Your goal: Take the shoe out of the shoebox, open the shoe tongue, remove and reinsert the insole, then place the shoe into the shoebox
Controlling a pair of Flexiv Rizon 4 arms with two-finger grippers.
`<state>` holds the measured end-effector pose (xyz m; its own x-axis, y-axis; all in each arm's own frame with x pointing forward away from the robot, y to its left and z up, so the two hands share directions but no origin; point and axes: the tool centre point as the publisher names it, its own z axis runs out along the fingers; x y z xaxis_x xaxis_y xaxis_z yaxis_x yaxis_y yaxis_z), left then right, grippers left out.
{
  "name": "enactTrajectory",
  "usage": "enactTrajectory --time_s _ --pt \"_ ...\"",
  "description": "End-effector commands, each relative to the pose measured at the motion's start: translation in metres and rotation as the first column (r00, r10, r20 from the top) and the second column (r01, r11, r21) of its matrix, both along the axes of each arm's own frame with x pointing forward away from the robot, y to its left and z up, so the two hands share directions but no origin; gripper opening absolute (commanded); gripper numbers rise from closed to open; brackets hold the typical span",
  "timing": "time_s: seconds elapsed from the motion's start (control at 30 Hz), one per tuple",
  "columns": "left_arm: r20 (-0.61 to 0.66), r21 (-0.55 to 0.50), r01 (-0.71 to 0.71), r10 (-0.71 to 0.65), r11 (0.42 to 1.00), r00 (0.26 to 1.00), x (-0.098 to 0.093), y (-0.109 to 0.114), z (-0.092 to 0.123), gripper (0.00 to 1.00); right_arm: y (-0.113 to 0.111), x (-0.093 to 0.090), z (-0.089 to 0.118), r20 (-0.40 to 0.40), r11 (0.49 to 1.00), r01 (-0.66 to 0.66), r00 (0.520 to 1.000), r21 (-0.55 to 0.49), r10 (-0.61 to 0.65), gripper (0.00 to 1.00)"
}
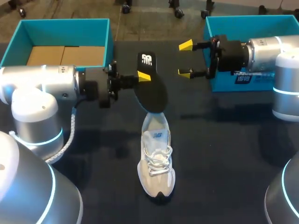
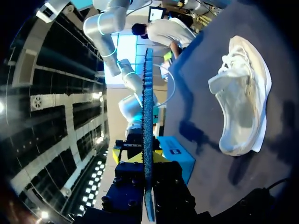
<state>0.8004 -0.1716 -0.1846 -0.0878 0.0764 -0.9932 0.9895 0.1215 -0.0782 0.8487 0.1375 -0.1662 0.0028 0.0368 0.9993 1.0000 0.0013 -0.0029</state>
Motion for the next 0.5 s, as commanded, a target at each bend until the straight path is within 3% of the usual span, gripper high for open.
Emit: enactTrajectory --time_s 0.03,0.07,0.1,0.17,0.5 --pt "-0.052 0.019 -0.006 0.007 1.0 0.999 -0.004 0.006 0.001 0.0 0.001 0.0 0.0 0.0 1.0 0.001 1.0 -0.001 -0.001 1.0" --pt "-0.089 0.015 -0.004 0.005 1.0 0.996 -0.004 0.006 0.0 0.0 0.001 0.0 0.0 0.0 1.0 0.001 1.0 -0.001 -0.001 1.0" --pt "-0.214 -0.003 0.002 -0.003 1.0 0.977 -0.002 0.008 0.001 0.0 0.001 0.0 0.0 0.0 1.0 0.001 1.0 -0.001 -0.001 1.0" --pt "-0.55 0.003 -0.026 0.024 1.0 0.835 0.01 0.014 -0.002 0.0 0.001 0.0 0.0 0.0 1.0 0.001 1.0 -0.001 -0.001 1.0" --pt "-0.55 0.003 -0.026 0.024 1.0 0.835 0.01 0.014 -0.002 0.0 0.001 0.0 0.0 0.0 1.0 0.001 1.0 -0.001 -0.001 1.0"
